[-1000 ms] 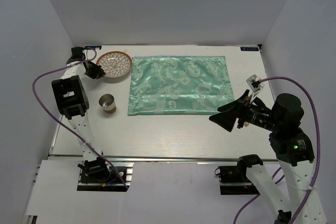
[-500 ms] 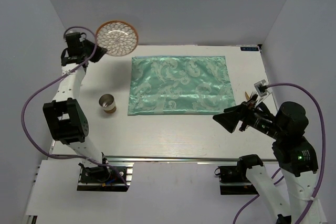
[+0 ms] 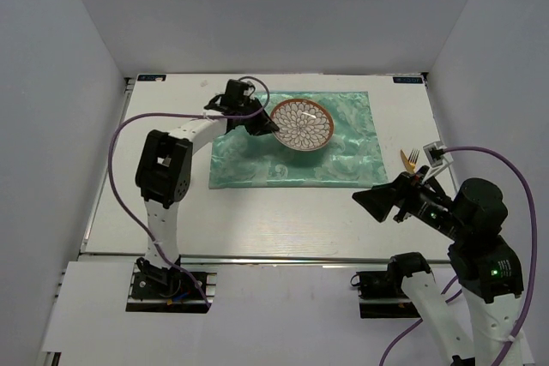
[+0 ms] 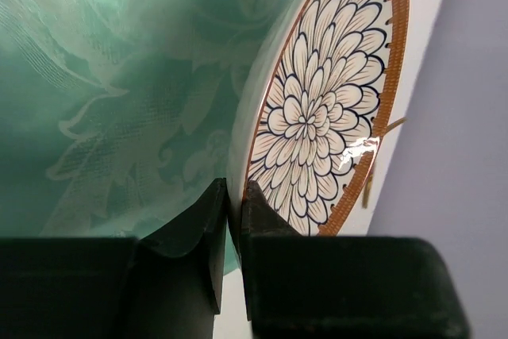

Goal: Set the dinner table for one person

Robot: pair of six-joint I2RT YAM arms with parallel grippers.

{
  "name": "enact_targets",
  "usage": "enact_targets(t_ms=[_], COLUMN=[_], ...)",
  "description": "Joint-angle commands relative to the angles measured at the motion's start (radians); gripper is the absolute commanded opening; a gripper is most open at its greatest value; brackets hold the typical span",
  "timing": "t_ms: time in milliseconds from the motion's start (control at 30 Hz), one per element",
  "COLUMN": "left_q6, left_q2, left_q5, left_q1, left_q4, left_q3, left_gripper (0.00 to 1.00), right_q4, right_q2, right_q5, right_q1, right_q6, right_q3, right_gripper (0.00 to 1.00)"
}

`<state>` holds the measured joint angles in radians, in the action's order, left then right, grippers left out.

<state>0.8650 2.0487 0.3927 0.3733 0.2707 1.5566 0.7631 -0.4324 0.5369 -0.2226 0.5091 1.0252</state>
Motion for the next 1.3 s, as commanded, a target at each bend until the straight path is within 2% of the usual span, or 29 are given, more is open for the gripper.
enact_targets(t_ms=[0,133,433,767,833,900,1067,1100,1133,1267], left_q6=[0.014,0.008,0.017,0.020,0.017,0.020,0.014,0.012,0.006,-0.009], left_q2=[-0.041,-0.015,0.067,0.070,0.064,0.048,0.012,0.002,-0.010,-0.099], left_q5=[0.035,0.009,0.069,0.069,0.066,0.064,0.035,0.020,-0.015,-0.150], left_q1=[0.005,0.018,0.018,0.018,0.018,0.027,0.038,0.038,0.038,0.047], left_q4=[-0.120,-0.142,-0.226,-0.222,-0.217,-0.222,-0.183,-0.167,-0.144,-0.036], left_q3=[0.092,0.062,0.037,-0.009,-0.020,-0.033,-0.044,-0.046,-0.050,-0.066], left_gripper=[0.00,0.00,0.00,0.01,0.09,0.29,0.51,0.64,0.98,0.98], right_q4=[0.047,0.074,0.088,0.081,0.079,0.079,0.076,0.073,0.073,0.071], right_q2=[0.015,0.023,0.040,0.040,0.040,0.040,0.037,0.037,0.035,0.032], right_q5=[-0.023,-0.017,0.000,0.012,0.012,0.020,0.029,0.032,0.034,0.046], right_q1=[-0.001,0.000,0.000,0.000,0.000,0.000,0.002,0.000,-0.001,0.000], right_q6=[-0.021,-0.035,-0.057,-0.063,-0.063,-0.061,-0.061,-0.057,-0.058,-0.057], right_q3=[0.042,0.053,0.044,0.035,0.033,0.032,0.035,0.036,0.039,0.044], right_gripper=[0.89,0.89,0.89,0.89,0.89,0.89,0.89,0.89,0.89,0.89])
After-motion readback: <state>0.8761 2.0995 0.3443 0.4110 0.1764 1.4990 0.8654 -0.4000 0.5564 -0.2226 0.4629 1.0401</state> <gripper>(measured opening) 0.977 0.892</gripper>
